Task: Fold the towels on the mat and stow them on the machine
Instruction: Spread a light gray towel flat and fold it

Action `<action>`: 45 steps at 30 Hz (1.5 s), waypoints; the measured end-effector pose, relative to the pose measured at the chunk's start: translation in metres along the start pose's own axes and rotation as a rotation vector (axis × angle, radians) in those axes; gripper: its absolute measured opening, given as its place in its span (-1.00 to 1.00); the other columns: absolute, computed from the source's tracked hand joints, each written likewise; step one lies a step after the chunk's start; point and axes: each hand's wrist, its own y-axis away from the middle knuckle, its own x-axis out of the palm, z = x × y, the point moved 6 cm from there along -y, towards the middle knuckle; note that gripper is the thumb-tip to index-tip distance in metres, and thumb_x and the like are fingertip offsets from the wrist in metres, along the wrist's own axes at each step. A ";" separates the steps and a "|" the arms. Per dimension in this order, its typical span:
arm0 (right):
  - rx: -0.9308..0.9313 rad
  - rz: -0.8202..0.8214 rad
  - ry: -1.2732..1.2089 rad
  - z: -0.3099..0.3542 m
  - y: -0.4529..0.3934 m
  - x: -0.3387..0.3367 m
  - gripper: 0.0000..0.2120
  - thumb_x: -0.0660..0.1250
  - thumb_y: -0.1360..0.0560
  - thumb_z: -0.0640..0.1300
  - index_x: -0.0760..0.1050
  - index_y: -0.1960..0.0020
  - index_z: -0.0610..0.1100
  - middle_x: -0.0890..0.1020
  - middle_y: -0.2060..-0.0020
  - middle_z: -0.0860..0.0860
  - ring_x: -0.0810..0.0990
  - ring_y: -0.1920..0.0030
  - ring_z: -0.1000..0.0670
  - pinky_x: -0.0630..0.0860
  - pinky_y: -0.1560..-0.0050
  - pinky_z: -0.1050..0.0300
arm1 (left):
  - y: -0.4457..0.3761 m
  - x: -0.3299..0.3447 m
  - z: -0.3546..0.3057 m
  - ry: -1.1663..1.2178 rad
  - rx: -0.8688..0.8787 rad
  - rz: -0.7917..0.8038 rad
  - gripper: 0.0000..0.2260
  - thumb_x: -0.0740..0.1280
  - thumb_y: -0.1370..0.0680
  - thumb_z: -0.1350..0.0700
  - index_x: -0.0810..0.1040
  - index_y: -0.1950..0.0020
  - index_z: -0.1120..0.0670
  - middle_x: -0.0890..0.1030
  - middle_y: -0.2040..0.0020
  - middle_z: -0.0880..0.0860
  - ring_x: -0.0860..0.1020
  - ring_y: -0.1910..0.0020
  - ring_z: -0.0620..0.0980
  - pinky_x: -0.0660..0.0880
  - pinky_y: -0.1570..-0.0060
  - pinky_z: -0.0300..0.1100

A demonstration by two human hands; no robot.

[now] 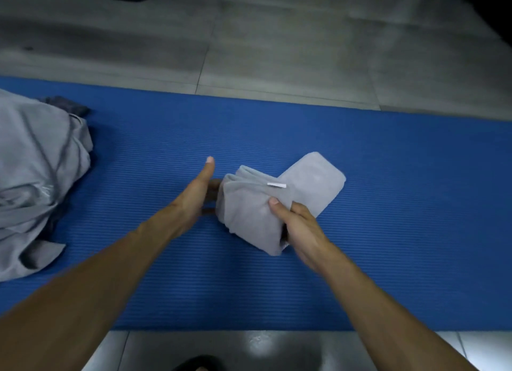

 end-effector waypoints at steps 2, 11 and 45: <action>0.031 0.001 -0.199 0.003 -0.001 -0.010 -0.72 0.31 -0.58 0.02 0.55 -0.22 -0.08 0.68 -0.10 0.04 0.63 -0.16 0.02 0.53 -0.21 -0.02 | 0.001 0.024 -0.002 0.151 0.068 0.155 -0.28 -0.16 -0.52 -0.42 0.60 -0.18 0.00 0.64 -0.18 0.01 0.57 -0.22 -0.04 0.41 -0.26 -0.08; -0.169 -0.309 -0.211 0.025 -0.009 -0.086 -0.80 0.29 -0.60 -0.10 0.56 -0.20 -0.02 0.69 -0.06 0.03 0.66 -0.08 0.01 0.57 0.14 0.18 | -0.008 0.070 0.015 -0.577 0.275 0.134 -0.66 0.40 -0.50 -0.12 0.47 -0.19 -0.02 0.60 -0.05 -0.12 0.58 -0.01 -0.18 0.54 -0.11 -0.11; -0.619 -0.117 1.827 0.059 -0.086 -0.154 -0.47 -0.16 -0.62 0.09 -0.03 -0.57 0.02 0.15 -0.56 -0.11 0.08 -0.55 -0.18 0.01 -0.47 -0.29 | -0.029 0.109 0.050 -1.596 0.907 0.101 -0.34 0.12 -0.52 -0.37 0.09 -0.56 -0.17 0.25 -0.50 0.00 0.10 -0.54 0.04 0.13 -0.43 0.27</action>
